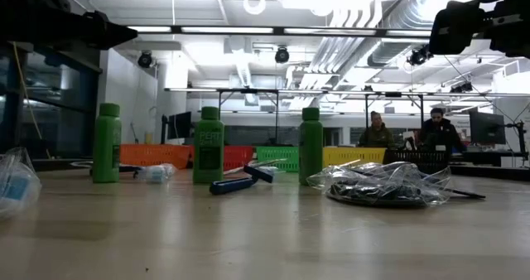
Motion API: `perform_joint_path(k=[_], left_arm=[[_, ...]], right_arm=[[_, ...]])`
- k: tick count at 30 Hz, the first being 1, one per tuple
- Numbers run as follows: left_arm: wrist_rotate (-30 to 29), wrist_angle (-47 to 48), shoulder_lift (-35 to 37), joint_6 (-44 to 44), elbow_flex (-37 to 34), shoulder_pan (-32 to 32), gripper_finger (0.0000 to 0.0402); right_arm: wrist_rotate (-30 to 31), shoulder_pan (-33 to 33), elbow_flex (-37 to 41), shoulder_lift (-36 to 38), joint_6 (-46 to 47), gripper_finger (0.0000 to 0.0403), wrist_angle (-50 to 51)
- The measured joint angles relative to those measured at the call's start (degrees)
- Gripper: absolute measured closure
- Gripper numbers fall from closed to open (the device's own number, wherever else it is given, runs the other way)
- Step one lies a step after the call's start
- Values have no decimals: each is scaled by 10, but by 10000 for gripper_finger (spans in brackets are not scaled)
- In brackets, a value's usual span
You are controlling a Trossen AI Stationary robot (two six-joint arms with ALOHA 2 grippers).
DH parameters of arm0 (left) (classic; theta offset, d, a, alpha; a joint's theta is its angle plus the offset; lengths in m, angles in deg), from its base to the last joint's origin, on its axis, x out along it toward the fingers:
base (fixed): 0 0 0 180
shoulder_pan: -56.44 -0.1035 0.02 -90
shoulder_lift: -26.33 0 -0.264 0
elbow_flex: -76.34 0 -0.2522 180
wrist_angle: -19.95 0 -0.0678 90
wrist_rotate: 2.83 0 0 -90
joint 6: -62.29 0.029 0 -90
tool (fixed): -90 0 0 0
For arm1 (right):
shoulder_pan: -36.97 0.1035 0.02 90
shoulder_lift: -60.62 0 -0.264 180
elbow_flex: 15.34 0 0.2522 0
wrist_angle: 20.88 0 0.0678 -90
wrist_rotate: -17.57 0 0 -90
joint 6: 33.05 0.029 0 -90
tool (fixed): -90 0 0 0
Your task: Pick & Place Travel size toiletries
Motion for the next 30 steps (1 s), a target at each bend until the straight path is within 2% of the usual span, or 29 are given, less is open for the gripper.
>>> perform_joint_path(k=[4, 16, 30], left_arm=[[0, 0, 0, 0, 0, 0, 5], [0, 0, 0, 0, 0, 0, 5], [0, 0, 0, 0, 0, 0, 5]], right_arm=[[3, 0, 0, 0, -2, 144, 0], [133, -5, 0, 0, -16, 144, -1], [136, -5, 0, 0, -16, 144, 0]])
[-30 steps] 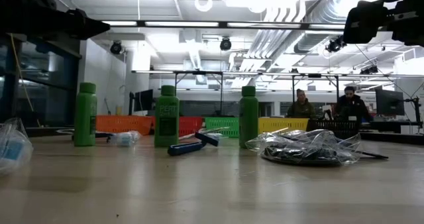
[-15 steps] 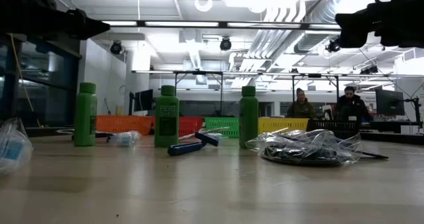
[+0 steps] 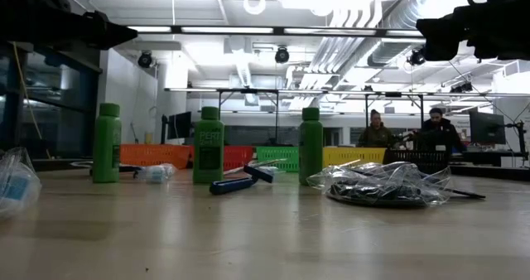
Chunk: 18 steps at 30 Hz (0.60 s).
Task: Pick & Place Travel size toiletries
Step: Put the blue razor into the black bin
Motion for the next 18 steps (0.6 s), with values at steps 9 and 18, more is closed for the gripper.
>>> perform_joint_path(k=[9, 18], left_arm=[[0, 0, 0, 0, 0, 0, 5], [0, 0, 0, 0, 0, 0, 5]], right_arm=[[-19, 0, 0, 0, 31, 144, -12], [156, 0, 0, 0, 345, 144, -72]])
